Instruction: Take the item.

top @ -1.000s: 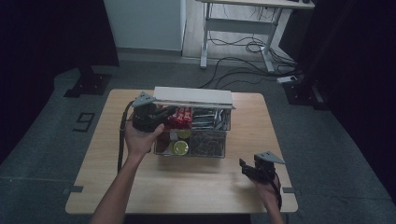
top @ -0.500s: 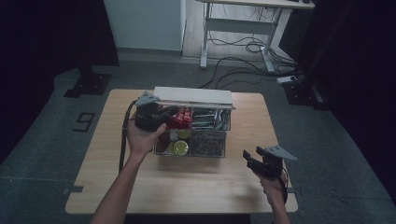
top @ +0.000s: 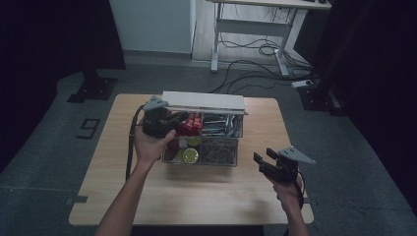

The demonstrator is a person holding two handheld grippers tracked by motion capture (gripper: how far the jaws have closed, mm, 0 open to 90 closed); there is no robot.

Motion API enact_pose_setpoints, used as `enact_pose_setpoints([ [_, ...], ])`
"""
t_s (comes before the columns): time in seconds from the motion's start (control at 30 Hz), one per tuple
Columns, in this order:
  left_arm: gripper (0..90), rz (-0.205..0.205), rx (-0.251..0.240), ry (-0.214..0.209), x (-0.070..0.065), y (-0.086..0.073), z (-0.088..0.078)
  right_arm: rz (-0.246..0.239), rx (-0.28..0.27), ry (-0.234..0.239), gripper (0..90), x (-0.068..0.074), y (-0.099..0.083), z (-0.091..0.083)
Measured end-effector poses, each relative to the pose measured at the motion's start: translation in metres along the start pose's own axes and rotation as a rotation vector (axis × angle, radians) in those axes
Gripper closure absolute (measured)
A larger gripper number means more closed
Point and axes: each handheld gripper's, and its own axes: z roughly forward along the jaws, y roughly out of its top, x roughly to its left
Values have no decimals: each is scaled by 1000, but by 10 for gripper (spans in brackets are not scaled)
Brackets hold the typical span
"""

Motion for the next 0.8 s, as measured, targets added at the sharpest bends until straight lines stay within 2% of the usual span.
enact_pose_setpoints([
  [0.43,900,3,-2,2,-2,1,0,-49,-44,53,530,18,31,-6],
  [0.8,900,6,-5,-1,-2,2,0,-65,-46,85,560,26,40,-1],
])
